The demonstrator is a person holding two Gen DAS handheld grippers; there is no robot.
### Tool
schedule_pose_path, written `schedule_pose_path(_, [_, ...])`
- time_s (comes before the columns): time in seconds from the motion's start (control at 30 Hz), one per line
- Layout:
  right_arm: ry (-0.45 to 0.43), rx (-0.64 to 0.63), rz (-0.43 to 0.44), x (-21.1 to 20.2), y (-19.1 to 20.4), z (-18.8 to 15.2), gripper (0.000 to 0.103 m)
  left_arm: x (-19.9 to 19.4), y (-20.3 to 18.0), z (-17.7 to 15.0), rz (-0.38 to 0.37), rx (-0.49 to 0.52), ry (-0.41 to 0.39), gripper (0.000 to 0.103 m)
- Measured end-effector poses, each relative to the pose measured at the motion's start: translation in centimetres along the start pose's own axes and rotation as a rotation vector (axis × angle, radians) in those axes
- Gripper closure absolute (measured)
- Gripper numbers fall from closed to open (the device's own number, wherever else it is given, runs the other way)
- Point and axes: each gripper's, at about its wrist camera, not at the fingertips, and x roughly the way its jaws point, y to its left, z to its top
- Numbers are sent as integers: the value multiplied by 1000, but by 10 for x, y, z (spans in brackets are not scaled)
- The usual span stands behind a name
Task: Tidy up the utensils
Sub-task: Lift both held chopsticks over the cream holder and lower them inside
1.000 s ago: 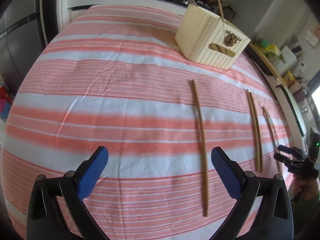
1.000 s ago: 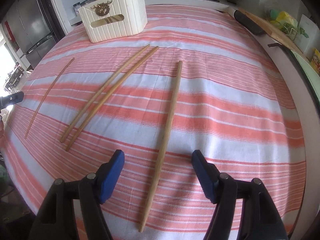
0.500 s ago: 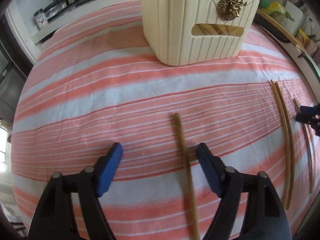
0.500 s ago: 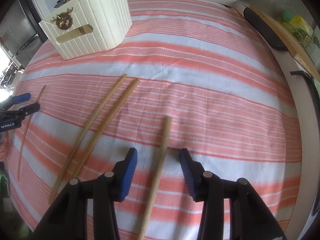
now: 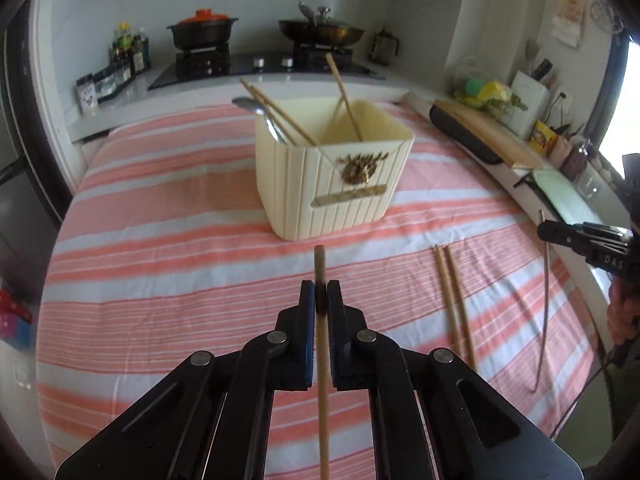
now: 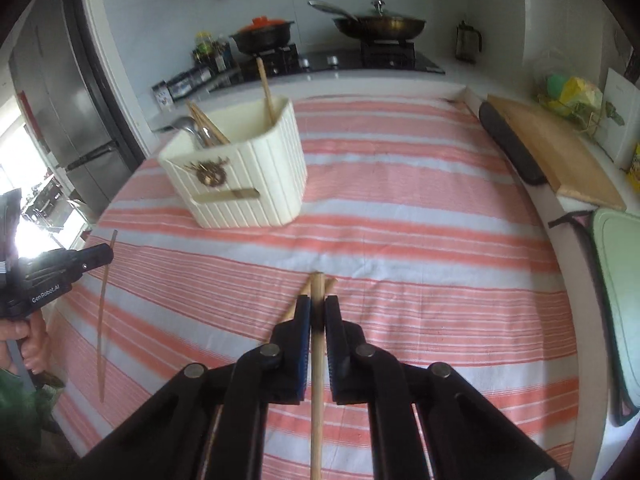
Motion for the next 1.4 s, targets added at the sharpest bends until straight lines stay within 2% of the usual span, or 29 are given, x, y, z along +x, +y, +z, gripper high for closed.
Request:
schedule_pose_path(0.17, [-152,-68,26,-65,28,8,96,-63,-6,3,-29,-1,-131,98])
schedule_pose_path(0.37, [-280,-135,-2,-93,56,13,96,-98,-13,8,-35,-6,-247,99])
schedule_pose_path(0.57, [-365,-155,-2,-110,68,23,96,-109,-10,19,-49,-27,-282,99])
schedule_pose_path(0.83, [-413,-170,-15,-119,69,56,96,-126,-1,45,-75,-46,-321,99])
schedule_pose_path(1.07, [-460,-178,-14,-119,68,104,96,-142,5,84,-83,-45,-375,99])
schedule_pose_path(1.27, [-510,-182,-1,-109,77,153,96,-148,10,140,-47,-49,-471,99])
schedule_pose_path(1.4, [-553,-221,-3,-95,90,181,96,-133,15,177,-23,-72,-515,99])
